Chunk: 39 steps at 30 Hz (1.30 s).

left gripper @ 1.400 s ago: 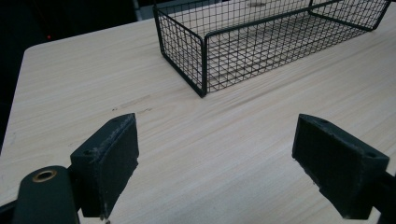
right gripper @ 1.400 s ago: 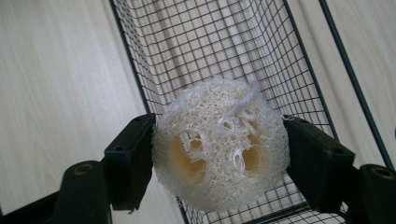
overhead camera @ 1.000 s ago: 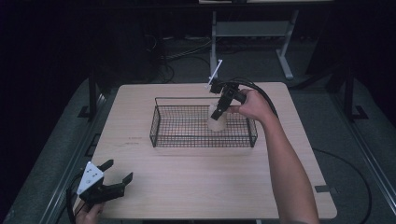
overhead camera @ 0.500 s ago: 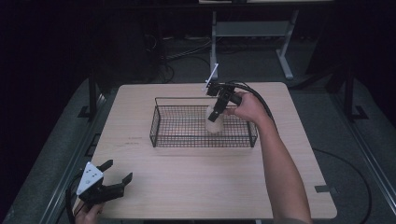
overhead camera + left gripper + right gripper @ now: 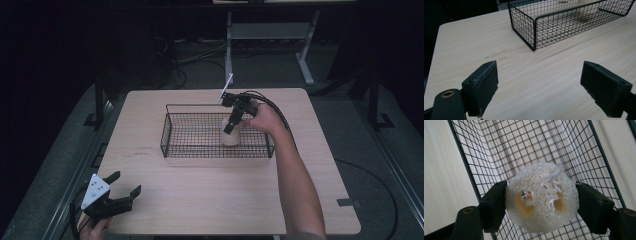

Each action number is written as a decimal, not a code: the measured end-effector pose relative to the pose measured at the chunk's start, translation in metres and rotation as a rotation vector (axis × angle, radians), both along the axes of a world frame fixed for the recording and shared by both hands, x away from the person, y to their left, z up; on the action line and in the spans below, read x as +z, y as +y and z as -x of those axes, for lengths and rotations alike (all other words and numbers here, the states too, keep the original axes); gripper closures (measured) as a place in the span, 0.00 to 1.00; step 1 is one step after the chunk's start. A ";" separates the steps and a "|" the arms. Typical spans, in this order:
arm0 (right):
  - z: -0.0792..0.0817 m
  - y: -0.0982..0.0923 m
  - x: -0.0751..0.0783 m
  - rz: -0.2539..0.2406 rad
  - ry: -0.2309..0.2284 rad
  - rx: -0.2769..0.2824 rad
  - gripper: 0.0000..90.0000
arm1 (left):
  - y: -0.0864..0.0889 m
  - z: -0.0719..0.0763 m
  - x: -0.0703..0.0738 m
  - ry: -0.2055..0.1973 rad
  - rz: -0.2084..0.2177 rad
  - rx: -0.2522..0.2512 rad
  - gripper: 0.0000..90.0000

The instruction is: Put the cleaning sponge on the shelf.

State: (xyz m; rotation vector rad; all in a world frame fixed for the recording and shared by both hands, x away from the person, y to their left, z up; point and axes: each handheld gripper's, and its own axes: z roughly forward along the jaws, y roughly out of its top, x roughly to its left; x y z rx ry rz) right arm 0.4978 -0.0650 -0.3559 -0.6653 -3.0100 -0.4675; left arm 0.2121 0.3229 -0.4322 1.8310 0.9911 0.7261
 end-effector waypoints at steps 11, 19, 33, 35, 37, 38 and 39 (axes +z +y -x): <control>0.000 0.009 -0.011 0.014 0.014 0.013 0.31 | 0.000 0.000 0.000 -0.001 -0.004 -0.002 0.15; -0.001 0.006 -0.023 0.000 0.029 -0.005 0.31 | 0.001 0.000 0.000 0.000 0.001 0.003 0.15; 0.000 0.003 -0.027 -0.009 0.033 -0.021 0.27 | 0.000 0.001 0.000 -0.001 0.001 0.001 0.15; 0.000 0.002 -0.027 -0.006 0.028 -0.028 0.24 | 0.000 0.000 0.000 -0.001 -0.001 -0.002 0.15; 0.000 0.002 -0.025 -0.015 0.029 -0.025 0.24 | 0.000 0.000 0.000 -0.001 -0.004 -0.003 0.15; 0.001 0.002 -0.024 -0.017 0.029 -0.023 0.23 | 0.000 0.000 0.000 -0.001 -0.005 -0.002 0.15; 0.002 0.003 -0.023 -0.017 0.031 -0.024 0.22 | 0.000 0.001 0.000 -0.001 -0.005 -0.002 0.15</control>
